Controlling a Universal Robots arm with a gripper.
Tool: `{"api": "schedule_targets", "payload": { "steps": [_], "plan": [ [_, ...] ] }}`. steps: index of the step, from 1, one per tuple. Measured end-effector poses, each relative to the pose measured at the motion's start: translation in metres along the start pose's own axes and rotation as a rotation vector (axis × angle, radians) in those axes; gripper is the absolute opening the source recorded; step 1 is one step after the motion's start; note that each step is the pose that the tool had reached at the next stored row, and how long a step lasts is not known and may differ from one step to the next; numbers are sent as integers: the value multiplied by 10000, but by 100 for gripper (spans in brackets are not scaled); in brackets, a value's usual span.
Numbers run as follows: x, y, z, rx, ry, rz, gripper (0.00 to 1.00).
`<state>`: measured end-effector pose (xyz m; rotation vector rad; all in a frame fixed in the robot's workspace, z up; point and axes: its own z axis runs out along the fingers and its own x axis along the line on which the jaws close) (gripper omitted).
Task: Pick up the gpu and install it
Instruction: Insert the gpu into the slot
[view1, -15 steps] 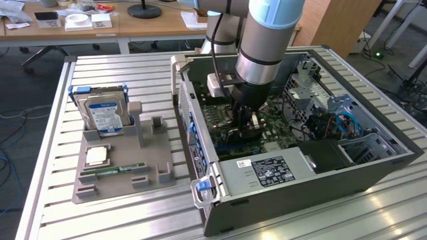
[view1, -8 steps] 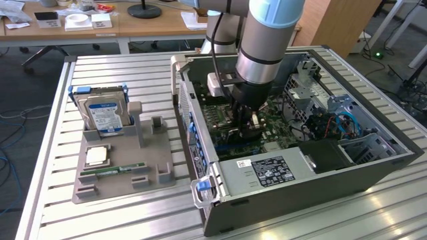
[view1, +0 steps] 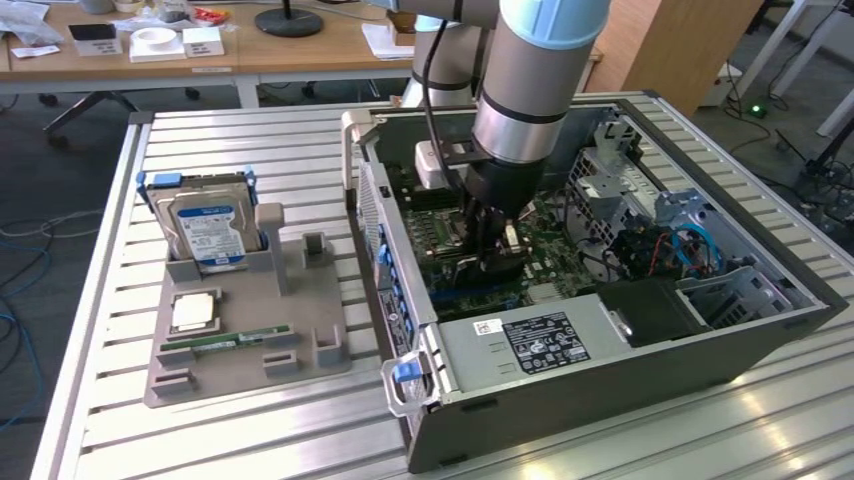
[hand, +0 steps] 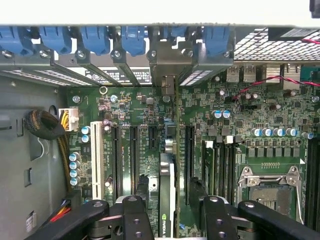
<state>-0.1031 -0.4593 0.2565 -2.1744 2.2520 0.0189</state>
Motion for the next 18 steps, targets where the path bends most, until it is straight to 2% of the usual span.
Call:
{"api": "schedule_targets", "payload": {
  "steps": [13, 14, 15, 16, 17, 18],
  "plan": [
    [0, 0, -1, -1, 1, 0, 45],
    [0, 0, -1, -1, 2, 0, 44],
    [0, 0, -1, -1, 1, 0, 38],
    [0, 0, -1, -1, 2, 0, 38],
    [0, 0, -1, -1, 3, 0, 26],
    [0, 0, -1, -1, 2, 0, 26]
  ]
}}
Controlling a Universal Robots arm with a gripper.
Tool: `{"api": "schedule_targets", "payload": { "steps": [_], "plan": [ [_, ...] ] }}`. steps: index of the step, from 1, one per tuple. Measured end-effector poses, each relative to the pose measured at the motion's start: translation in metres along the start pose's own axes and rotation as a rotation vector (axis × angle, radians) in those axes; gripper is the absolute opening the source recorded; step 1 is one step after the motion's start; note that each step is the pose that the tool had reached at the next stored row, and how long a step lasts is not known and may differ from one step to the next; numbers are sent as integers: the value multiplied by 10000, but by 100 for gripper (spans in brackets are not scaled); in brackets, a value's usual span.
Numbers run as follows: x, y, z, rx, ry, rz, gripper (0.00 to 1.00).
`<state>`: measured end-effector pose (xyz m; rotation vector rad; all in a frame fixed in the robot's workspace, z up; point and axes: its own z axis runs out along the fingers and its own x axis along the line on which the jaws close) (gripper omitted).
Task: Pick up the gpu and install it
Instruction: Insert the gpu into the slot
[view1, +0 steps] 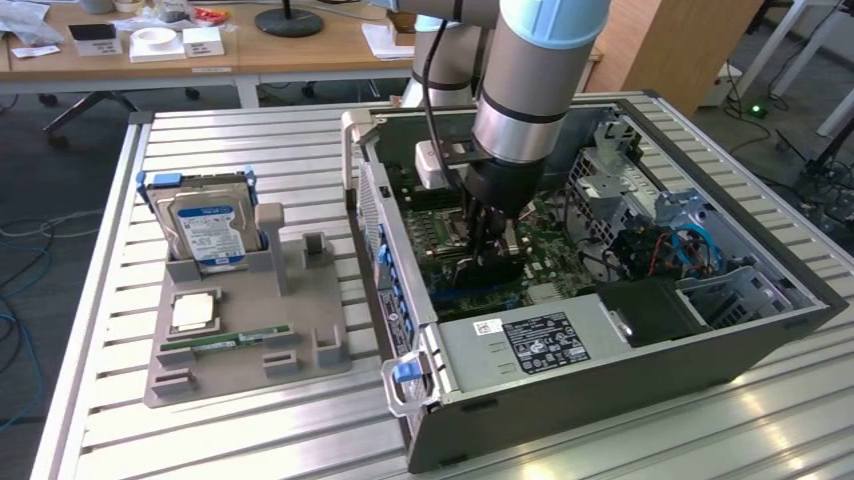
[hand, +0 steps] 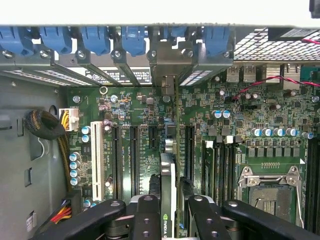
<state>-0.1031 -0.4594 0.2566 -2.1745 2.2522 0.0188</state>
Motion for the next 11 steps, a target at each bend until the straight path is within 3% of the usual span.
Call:
{"api": "schedule_targets", "payload": {
  "steps": [11],
  "plan": [
    [0, 0, 11, 0, 1, -1, 26]
  ]
}}
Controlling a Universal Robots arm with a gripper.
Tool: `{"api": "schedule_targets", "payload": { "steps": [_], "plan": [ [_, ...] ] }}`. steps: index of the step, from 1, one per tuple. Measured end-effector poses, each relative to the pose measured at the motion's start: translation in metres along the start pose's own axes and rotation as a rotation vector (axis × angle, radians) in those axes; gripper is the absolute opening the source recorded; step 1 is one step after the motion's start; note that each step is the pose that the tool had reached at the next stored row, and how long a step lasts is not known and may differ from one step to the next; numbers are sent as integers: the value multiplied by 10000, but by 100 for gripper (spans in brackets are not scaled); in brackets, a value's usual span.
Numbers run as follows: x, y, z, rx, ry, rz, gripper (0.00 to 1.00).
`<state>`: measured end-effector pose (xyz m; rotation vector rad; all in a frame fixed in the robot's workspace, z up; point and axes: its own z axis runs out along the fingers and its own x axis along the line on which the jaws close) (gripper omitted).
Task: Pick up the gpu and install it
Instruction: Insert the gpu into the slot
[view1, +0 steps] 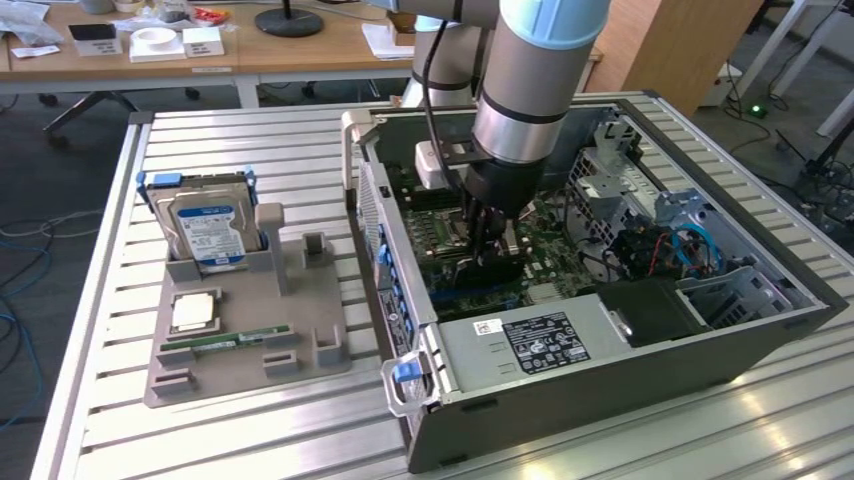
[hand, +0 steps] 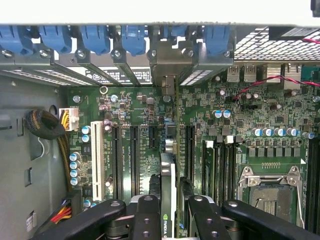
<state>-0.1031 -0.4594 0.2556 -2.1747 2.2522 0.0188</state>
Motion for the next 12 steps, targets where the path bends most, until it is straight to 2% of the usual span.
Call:
{"api": "schedule_targets", "payload": {
  "steps": [12],
  "plan": [
    [0, 4, 11, 0, 0, -1, 26]
  ]
}}
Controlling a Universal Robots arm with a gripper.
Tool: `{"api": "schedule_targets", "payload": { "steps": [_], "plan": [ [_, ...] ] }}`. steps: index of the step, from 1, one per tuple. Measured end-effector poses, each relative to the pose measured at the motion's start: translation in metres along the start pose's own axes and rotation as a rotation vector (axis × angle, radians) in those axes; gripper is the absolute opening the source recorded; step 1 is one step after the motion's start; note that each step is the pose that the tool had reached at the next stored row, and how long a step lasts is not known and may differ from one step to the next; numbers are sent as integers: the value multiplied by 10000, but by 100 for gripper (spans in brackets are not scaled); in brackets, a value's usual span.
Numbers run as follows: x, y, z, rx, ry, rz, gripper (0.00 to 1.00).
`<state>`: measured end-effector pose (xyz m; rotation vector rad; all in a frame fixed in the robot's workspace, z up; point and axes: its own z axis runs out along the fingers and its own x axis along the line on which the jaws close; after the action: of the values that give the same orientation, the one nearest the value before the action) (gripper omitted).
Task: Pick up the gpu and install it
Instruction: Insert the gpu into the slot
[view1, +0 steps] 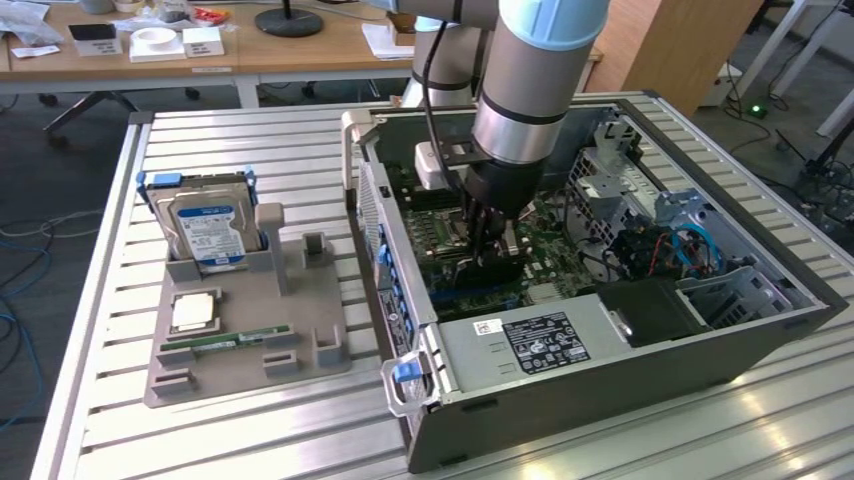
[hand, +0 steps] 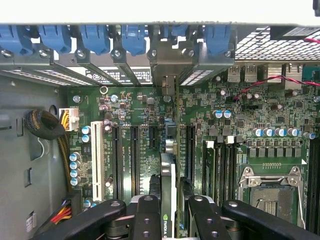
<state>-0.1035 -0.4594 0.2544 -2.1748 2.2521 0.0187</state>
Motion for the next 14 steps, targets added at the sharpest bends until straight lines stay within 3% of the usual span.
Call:
{"api": "schedule_targets", "payload": {
  "steps": [14],
  "plan": [
    [0, 6, 5, 1, -2, 2, 26]
  ]
}}
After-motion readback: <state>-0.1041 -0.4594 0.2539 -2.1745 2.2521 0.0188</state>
